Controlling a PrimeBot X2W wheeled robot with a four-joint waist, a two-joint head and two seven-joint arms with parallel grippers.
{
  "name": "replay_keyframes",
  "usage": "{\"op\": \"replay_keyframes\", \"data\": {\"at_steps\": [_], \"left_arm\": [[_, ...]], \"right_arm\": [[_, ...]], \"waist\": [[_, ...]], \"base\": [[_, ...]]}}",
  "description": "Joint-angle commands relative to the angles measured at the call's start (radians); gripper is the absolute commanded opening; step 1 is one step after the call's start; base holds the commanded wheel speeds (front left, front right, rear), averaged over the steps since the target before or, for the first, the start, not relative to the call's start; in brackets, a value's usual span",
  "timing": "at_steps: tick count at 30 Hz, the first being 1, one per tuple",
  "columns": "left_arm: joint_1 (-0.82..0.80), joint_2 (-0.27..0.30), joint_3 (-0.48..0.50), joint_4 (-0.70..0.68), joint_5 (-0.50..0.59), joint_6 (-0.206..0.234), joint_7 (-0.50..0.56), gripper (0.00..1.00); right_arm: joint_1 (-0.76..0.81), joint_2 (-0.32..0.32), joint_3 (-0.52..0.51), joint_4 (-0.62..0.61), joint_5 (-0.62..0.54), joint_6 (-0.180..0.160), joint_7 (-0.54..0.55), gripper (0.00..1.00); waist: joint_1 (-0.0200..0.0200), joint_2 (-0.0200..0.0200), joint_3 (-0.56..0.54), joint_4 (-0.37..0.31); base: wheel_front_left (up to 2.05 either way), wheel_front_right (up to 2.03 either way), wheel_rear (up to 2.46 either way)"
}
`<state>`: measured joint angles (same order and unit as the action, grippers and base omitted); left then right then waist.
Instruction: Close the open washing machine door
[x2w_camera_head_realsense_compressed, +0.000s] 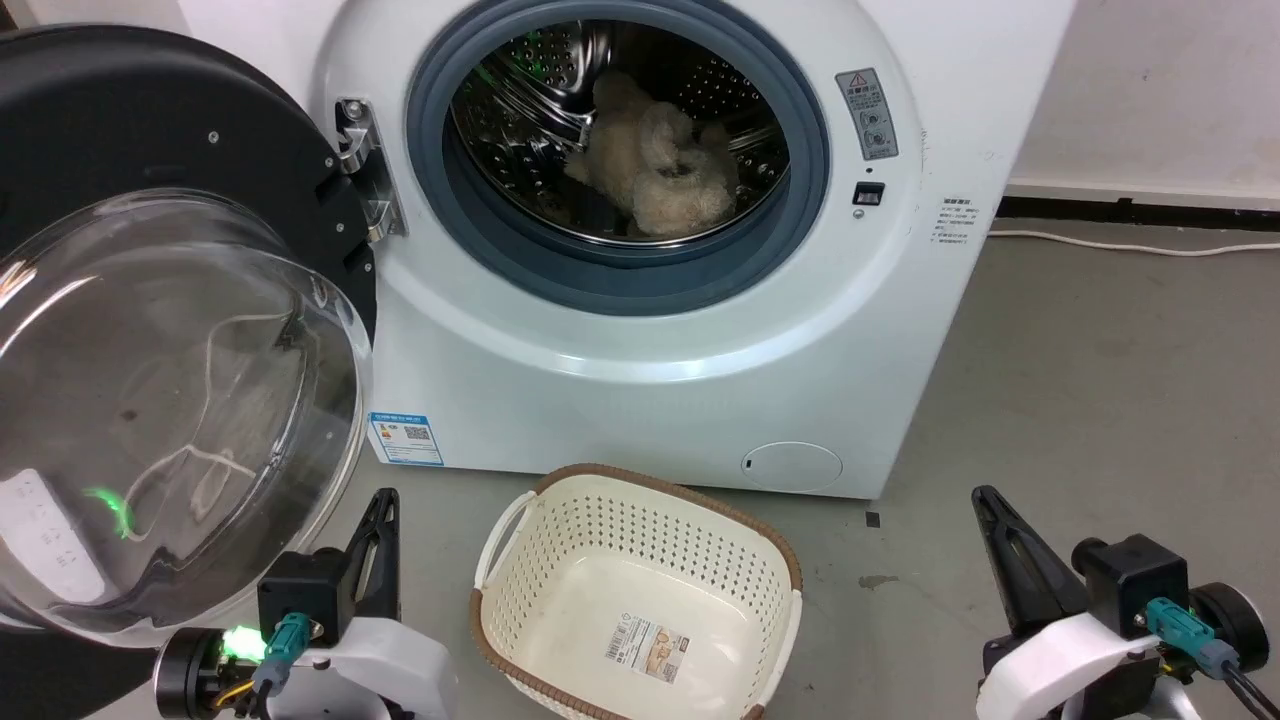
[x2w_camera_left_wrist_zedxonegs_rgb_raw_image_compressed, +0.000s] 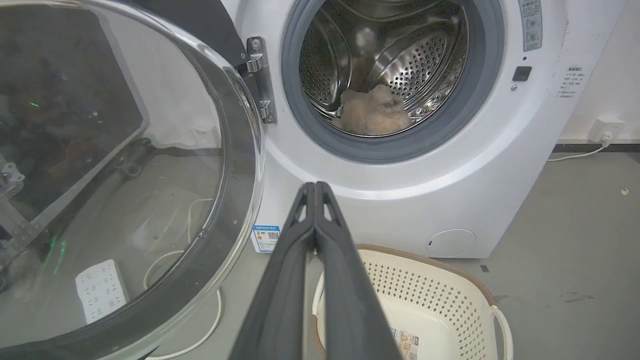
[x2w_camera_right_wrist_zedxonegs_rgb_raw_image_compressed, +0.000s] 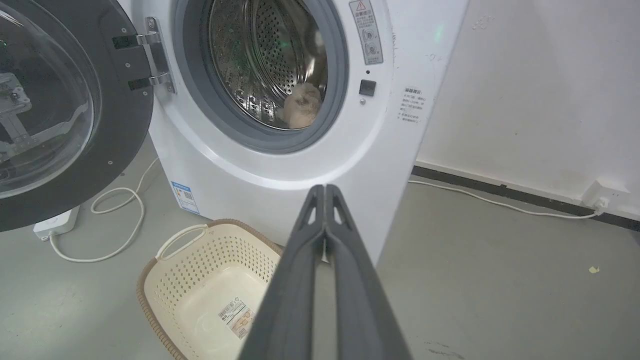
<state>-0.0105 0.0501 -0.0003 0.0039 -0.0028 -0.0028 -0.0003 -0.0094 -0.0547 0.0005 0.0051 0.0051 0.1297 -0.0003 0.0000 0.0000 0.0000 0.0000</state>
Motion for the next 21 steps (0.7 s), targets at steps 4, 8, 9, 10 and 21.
{"op": "replay_keyframes", "data": {"at_steps": [4,8,9,10,21], "left_arm": [[0.000,0.000,-0.001,0.000,0.000,0.000,0.000,1.00],[0.000,0.000,-0.002,0.001,-0.001,-0.001,-0.006,1.00],[0.001,0.000,-0.002,0.001,-0.001,-0.002,-0.008,1.00],[0.001,0.000,-0.002,0.001,-0.002,-0.002,-0.010,1.00],[0.005,0.001,-0.004,0.002,-0.005,-0.005,-0.033,1.00]], "right_arm": [[0.000,0.000,0.000,0.000,0.000,0.000,0.000,1.00],[0.001,0.000,-0.001,0.001,0.005,0.000,-0.006,1.00],[0.002,0.000,-0.002,0.001,0.006,0.000,-0.008,1.00],[0.003,0.000,-0.002,0.002,0.007,0.000,-0.010,1.00],[0.011,0.000,-0.003,0.005,0.000,0.000,-0.033,1.00]], "waist": [[0.0000,0.0000,0.000,0.000],[0.0000,0.0000,0.000,0.000],[0.0000,0.0000,0.000,0.000],[0.0000,0.0000,0.000,0.000],[0.0000,0.0000,-0.003,0.017]], "base": [[0.00,0.00,0.00],[0.00,0.00,0.00],[0.00,0.00,0.00],[0.00,0.00,0.00],[0.00,0.00,0.00]]}}
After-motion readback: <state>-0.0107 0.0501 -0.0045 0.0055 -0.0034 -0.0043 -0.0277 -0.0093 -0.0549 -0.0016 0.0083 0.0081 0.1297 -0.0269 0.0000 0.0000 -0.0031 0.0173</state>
